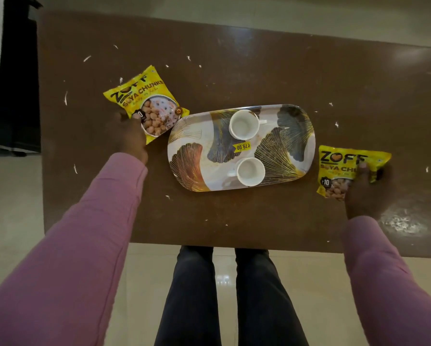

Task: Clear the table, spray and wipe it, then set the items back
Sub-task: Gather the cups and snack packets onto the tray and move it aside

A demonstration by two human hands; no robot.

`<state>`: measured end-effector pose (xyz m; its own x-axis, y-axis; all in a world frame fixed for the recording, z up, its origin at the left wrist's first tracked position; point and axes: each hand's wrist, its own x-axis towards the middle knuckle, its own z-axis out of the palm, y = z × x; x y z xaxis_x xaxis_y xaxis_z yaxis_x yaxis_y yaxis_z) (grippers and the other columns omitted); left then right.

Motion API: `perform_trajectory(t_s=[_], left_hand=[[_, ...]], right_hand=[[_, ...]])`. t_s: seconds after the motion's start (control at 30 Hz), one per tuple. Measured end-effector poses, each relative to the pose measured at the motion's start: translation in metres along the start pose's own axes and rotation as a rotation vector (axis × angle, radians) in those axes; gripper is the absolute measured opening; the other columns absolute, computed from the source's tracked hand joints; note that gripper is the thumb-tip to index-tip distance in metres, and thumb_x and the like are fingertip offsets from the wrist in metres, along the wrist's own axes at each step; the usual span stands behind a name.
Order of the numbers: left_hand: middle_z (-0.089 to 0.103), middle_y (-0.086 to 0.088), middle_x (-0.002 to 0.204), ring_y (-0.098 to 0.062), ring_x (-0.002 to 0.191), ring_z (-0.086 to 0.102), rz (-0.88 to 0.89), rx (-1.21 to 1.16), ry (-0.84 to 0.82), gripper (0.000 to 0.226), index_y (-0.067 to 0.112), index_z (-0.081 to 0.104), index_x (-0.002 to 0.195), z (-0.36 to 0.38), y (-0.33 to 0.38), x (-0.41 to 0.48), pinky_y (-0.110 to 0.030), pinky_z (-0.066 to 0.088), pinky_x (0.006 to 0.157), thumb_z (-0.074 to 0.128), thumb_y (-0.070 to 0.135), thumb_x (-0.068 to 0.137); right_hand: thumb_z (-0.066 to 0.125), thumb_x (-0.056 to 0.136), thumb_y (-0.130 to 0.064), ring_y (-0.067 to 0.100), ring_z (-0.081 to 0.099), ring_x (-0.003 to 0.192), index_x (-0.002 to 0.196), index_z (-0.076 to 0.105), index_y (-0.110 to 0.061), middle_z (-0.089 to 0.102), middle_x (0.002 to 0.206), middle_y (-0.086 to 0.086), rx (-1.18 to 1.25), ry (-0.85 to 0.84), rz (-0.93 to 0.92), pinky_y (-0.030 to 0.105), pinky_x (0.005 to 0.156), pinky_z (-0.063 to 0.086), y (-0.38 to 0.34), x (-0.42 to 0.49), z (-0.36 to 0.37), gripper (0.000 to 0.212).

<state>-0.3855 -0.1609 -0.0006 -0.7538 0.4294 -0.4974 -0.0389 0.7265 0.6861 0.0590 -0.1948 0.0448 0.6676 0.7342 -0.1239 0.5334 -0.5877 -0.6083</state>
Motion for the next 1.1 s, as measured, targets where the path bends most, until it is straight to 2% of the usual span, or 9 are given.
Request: perform_trajectory(t_s=[0.07, 0.2, 0.37, 0.47, 0.63, 0.73, 0.87, 0.97, 1.1], left_hand=[[0.059, 0.003, 0.08, -0.014, 0.077, 0.056, 0.044, -0.1, -0.001, 0.003, 0.015, 0.058, 0.093, -0.01, 0.002, -0.01, -0.03, 0.049, 0.075, 0.059, 0.016, 0.09], [0.067, 0.004, 0.098, -0.01, 0.09, 0.067, 0.06, -0.266, -0.254, 0.018, 0.023, 0.059, 0.096, -0.029, -0.006, -0.039, -0.028, 0.057, 0.08, 0.052, 0.006, 0.097], [0.067, 0.004, 0.096, -0.021, 0.096, 0.065, -0.044, -0.088, -0.468, 0.025, 0.024, 0.06, 0.092, -0.017, -0.05, -0.063, -0.035, 0.053, 0.084, 0.05, 0.001, 0.097], [0.066, 0.005, 0.095, -0.014, 0.091, 0.064, -0.079, -0.024, -0.508, 0.029, 0.026, 0.06, 0.092, -0.002, -0.065, -0.081, -0.035, 0.051, 0.087, 0.048, -0.001, 0.097], [0.065, -0.002, 0.107, -0.019, 0.103, 0.062, -0.028, 0.067, -0.52, 0.024, 0.013, 0.059, 0.111, 0.016, -0.065, -0.1, -0.032, 0.05, 0.088, 0.047, -0.002, 0.096], [0.062, -0.001, 0.112, -0.015, 0.102, 0.059, 0.021, 0.168, -0.501, 0.028, 0.01, 0.056, 0.122, 0.02, -0.061, -0.102, -0.029, 0.047, 0.085, 0.048, 0.001, 0.097], [0.063, -0.004, 0.11, -0.018, 0.096, 0.061, 0.162, 0.33, -0.329, 0.028, 0.014, 0.058, 0.115, 0.016, -0.061, -0.105, -0.035, 0.049, 0.084, 0.063, 0.009, 0.088], [0.058, -0.006, 0.119, -0.02, 0.102, 0.06, 0.183, 0.424, -0.232, 0.047, 0.017, 0.055, 0.121, 0.014, -0.072, -0.103, -0.04, 0.05, 0.09, 0.075, 0.021, 0.079], [0.055, -0.007, 0.125, -0.025, 0.11, 0.058, 0.098, 0.413, -0.273, 0.062, 0.019, 0.047, 0.125, 0.01, -0.078, -0.096, -0.048, 0.051, 0.093, 0.079, 0.031, 0.074]], right_hand=[[0.055, 0.088, -0.029, 0.013, 0.053, 0.082, 0.104, 0.061, -0.009, 0.06, 0.091, 0.003, 0.046, -0.039, -0.031, 0.027, 0.07, 0.04, -0.006, 0.003, 0.008, 0.027], [0.056, 0.084, -0.038, 0.021, 0.058, 0.079, 0.094, 0.062, -0.014, 0.062, 0.085, 0.004, 0.022, -0.157, -0.109, 0.039, 0.071, 0.048, -0.02, 0.005, 0.03, 0.027], [0.058, 0.086, -0.027, 0.019, 0.059, 0.077, 0.097, 0.066, -0.01, 0.069, 0.088, 0.009, -0.029, -0.306, -0.217, 0.026, 0.064, 0.038, -0.04, -0.004, 0.065, 0.022], [0.056, 0.086, -0.029, 0.026, 0.062, 0.083, 0.101, 0.066, -0.009, 0.07, 0.093, 0.013, -0.072, -0.37, -0.234, 0.026, 0.068, 0.038, -0.047, -0.01, 0.083, 0.027], [0.054, 0.091, -0.021, 0.025, 0.06, 0.087, 0.103, 0.064, -0.005, 0.068, 0.099, 0.015, -0.119, -0.406, -0.213, 0.022, 0.067, 0.03, -0.056, -0.019, 0.098, 0.023], [0.052, 0.091, -0.023, 0.019, 0.055, 0.086, 0.109, 0.062, -0.007, 0.068, 0.104, 0.013, -0.106, -0.432, -0.192, 0.025, 0.072, 0.038, -0.055, -0.017, 0.098, 0.027], [0.059, 0.087, -0.03, 0.029, 0.057, 0.108, 0.125, 0.055, -0.013, 0.061, 0.118, 0.011, -0.215, -0.338, -0.205, 0.031, 0.087, 0.042, -0.048, -0.011, 0.091, 0.041], [0.061, 0.085, -0.036, 0.034, 0.049, 0.117, 0.131, 0.047, -0.012, 0.052, 0.126, 0.015, -0.339, -0.326, -0.204, 0.04, 0.094, 0.04, -0.04, -0.006, 0.087, 0.054], [0.062, 0.084, -0.047, 0.035, 0.047, 0.122, 0.133, 0.042, -0.009, 0.05, 0.131, 0.018, -0.352, -0.412, -0.086, 0.044, 0.095, 0.039, -0.036, 0.002, 0.09, 0.065]])
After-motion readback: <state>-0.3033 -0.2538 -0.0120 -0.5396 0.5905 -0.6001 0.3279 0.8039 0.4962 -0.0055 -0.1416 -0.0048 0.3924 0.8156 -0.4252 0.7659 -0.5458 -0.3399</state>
